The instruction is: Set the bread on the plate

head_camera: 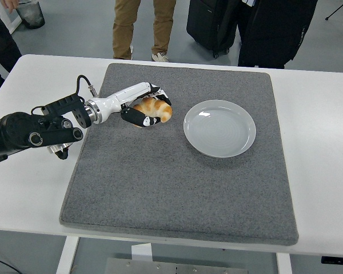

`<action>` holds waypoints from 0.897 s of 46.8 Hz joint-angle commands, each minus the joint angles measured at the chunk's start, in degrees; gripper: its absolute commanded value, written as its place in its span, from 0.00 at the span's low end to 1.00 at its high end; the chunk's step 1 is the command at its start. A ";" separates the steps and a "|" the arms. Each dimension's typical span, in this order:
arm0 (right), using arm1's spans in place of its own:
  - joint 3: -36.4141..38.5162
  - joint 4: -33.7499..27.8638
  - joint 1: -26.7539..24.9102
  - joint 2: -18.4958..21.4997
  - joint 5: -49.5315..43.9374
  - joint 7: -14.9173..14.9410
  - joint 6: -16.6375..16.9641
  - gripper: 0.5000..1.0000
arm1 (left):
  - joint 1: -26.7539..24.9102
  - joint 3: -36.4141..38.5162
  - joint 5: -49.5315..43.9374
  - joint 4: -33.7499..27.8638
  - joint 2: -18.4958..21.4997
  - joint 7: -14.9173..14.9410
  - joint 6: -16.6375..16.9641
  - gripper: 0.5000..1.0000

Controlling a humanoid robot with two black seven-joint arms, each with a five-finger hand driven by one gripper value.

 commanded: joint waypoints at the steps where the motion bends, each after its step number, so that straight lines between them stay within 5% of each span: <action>1: 0.00 0.00 0.00 0.00 0.00 -0.08 0.00 0.90 | 0.08 -0.01 0.00 0.06 0.10 0.05 0.08 0.00; 13: 0.00 0.00 0.00 0.00 0.00 -0.08 0.00 0.91 | -0.44 -0.27 -0.09 0.59 4.48 0.14 1.84 0.00; 26: 0.00 0.00 0.00 0.00 0.00 -0.08 0.00 0.90 | -7.82 -0.10 -0.09 0.59 11.34 0.22 1.32 0.00; 42: 0.00 0.00 0.00 0.00 0.00 -0.08 0.00 0.91 | -20.21 0.43 -0.09 0.50 10.73 0.93 -0.09 0.00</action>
